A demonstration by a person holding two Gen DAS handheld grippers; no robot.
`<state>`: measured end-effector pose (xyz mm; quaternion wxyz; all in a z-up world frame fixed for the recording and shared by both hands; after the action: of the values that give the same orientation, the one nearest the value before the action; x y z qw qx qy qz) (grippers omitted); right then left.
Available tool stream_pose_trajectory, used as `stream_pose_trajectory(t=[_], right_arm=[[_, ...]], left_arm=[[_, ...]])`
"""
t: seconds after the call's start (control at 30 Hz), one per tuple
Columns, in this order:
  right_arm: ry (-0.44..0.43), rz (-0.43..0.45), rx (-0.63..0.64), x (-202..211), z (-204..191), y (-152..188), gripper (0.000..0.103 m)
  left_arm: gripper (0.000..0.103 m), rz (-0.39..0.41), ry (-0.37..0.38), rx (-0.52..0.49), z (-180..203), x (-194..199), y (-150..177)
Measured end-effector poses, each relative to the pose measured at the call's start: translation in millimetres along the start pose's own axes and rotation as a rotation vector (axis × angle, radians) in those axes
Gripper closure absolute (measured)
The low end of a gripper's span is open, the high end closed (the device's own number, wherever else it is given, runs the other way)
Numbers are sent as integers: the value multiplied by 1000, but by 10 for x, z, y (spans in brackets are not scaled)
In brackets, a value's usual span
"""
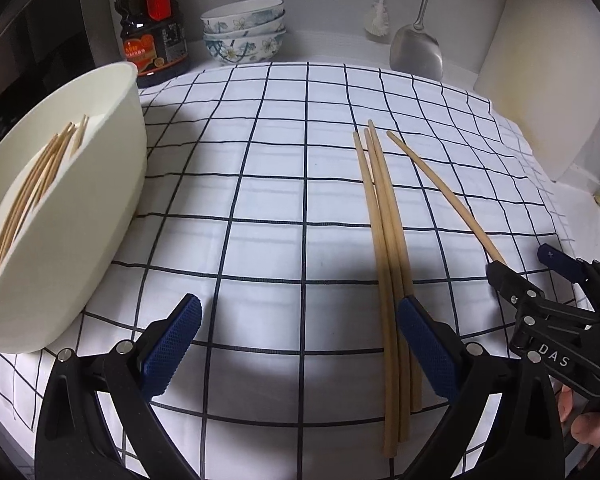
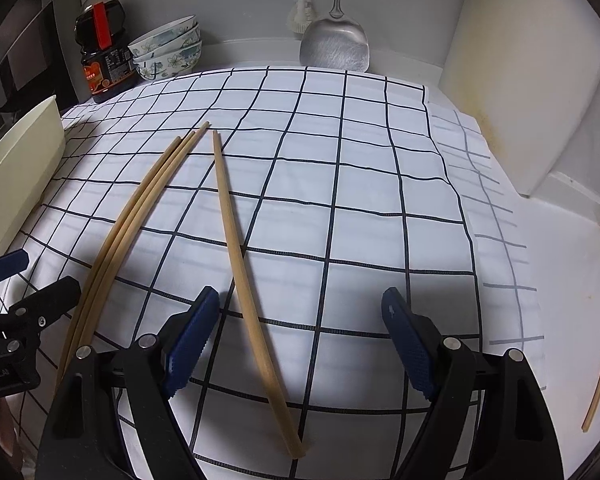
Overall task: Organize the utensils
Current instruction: 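Grasp a chopstick with the right tool while the left tool grasps another, then lift both held chopsticks and carry them over the cream-white bowl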
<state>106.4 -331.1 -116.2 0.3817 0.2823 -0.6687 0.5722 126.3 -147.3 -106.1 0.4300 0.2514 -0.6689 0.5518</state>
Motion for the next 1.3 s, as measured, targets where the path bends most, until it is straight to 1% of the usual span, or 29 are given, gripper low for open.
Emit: stream_pose_trajectory(t=[0.07,0.23,0.3,0.33,0.43,0.6,0.63,0.7,0.73,0.77,0.8,0.87,0.9,0.93,0.97,1.0,1.03,1.07,1.1,1.17,1.2,1.23,1.3], right_arm=[[-1,0,0,-2,1,-3,24],[-1,1,-1,-1,1,-1,24],[1,2,-1,-5,1,-12,24],[3,4,0,-4,-1,-14,24],[11,11,6,1,-15,-16,24],[24,32,19,0,-36,-20,24],[27,38,23,1,-47,-19,24],[30,49,34,5,-74,-15,25],[35,55,41,8,-89,-14,26],[31,58,47,12,-104,-12,33],[16,58,53,17,-125,-7,44],[-27,42,50,20,-180,0,58],[-34,37,54,22,-200,-2,66],[-38,36,65,29,-235,5,69],[-37,37,77,33,-267,13,75],[-35,41,94,37,-308,20,82],[-33,43,105,39,-340,28,85],[-28,45,119,40,-378,37,91],[-26,47,127,39,-407,49,95],[-5,54,150,38,-453,57,96],[-5,55,149,40,-451,59,97],[-11,54,141,38,-440,52,97],[-25,51,125,36,-421,40,97]], left_arm=[[6,-13,0,-5,5,-44,14],[6,-4,-4,-16,25,-62,30],[5,-15,-41,-41,59,-88,30],[5,-10,-45,-46,68,-87,24],[5,-10,-35,-45,53,-101,11],[6,12,-39,-56,34,-105,7],[7,15,-37,-58,39,-106,1],[13,30,-28,-66,60,-100,-17],[22,41,-27,-72,79,-86,-21],[29,51,-24,-80,96,-71,-27],[31,57,-22,-86,117,-61,-28],[42,67,-16,-100,149,-44,-25],[45,74,-13,-110,174,-32,-21],[51,79,-11,-117,191,-26,-17],[57,85,-6,-123,214,-16,-12],[60,88,-3,-128,231,-11,-12],[66,90,1,-133,252,-5,-11],[71,92,5,-140,269,-1,-7],[73,94,8,-149,290,2,-5],[84,96,16,-158,320,9,0],[87,95,20,-161,333,13,0],[94,94,24,-161,339,15,1],[96,93,34,-152,331,18,3]])
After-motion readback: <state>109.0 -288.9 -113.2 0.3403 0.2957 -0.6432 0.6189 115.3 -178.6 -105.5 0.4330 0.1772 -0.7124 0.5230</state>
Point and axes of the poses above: each gripper's, at about its wrist camera, not at the fingertips, and x roughly against the way its jaws point, z to its right, y to its underside, the point moved 5 cm from there along -x, roughly the way its jaws point, and after that the axes turned 9 degrees about -x, right-handed, at the moved point
